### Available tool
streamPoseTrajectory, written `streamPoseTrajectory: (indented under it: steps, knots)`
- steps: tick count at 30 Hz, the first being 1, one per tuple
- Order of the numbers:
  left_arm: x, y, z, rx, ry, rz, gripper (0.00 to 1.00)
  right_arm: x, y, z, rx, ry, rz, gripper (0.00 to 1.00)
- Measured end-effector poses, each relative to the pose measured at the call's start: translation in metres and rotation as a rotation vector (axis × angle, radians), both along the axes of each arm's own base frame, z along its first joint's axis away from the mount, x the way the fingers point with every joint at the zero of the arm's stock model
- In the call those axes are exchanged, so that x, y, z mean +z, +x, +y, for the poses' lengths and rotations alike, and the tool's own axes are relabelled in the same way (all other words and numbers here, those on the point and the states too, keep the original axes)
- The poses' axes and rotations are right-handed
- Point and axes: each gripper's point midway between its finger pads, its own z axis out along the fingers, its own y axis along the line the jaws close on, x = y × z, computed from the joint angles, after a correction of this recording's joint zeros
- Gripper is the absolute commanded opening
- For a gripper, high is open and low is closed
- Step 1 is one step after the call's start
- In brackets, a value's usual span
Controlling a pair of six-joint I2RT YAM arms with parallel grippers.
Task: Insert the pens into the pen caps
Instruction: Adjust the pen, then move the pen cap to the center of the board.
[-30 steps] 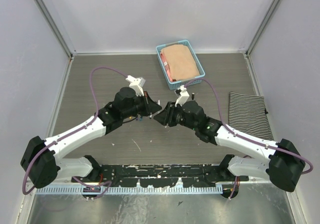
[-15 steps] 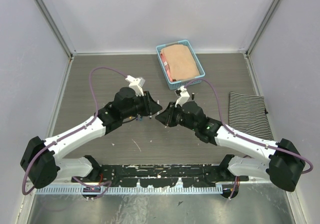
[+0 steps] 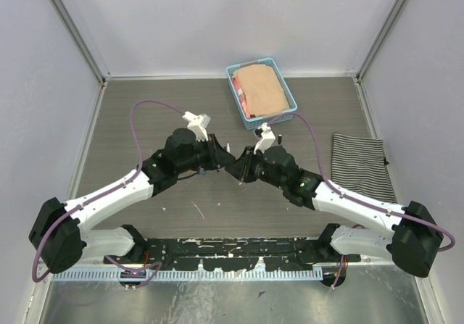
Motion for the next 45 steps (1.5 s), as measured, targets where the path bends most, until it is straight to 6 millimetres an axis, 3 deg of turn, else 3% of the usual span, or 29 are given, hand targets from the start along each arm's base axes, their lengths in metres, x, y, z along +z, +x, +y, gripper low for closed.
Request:
streamPoseTrajectory:
  steps: [3, 5, 11, 18, 24, 28, 34, 38, 45]
  knots:
    - [0.002, -0.003, -0.001, -0.012, -0.012, 0.002, 0.05, -0.002, -0.001, -0.001, 0.002, -0.010, -0.001, 0.02]
    - [0.001, -0.005, -0.001, -0.012, -0.017, 0.006, 0.02, -0.002, 0.000, -0.001, 0.001, -0.013, -0.005, 0.04]
    - [0.003, -0.006, 0.000, -0.012, -0.028, 0.007, 0.00, 0.000, -0.001, -0.001, 0.006, -0.031, -0.013, 0.40]
    - [-0.013, -0.005, 0.017, -0.004, 0.123, -0.001, 0.00, 0.002, 0.006, -0.016, -0.022, -0.168, -0.036, 0.47]
    - [-0.017, -0.001, 0.040, 0.002, 0.306, -0.050, 0.00, -0.006, 0.022, -0.047, -0.128, -0.385, -0.029, 0.47]
    - [-0.022, -0.002, 0.049, -0.026, 0.393, -0.061, 0.00, -0.026, 0.044, -0.072, -0.203, -0.518, 0.030, 0.47]
    - [-0.039, -0.007, 0.052, -0.079, 0.466, -0.027, 0.00, -0.065, 0.093, -0.134, -0.369, -0.648, 0.183, 0.47]
    - [-0.040, -0.011, 0.052, -0.091, 0.460, -0.023, 0.00, -0.084, 0.116, -0.168, -0.453, -0.698, 0.268, 0.46]
    - [-0.040, -0.016, 0.056, -0.112, 0.470, -0.022, 0.00, -0.107, 0.160, -0.194, -0.495, -0.753, 0.350, 0.44]
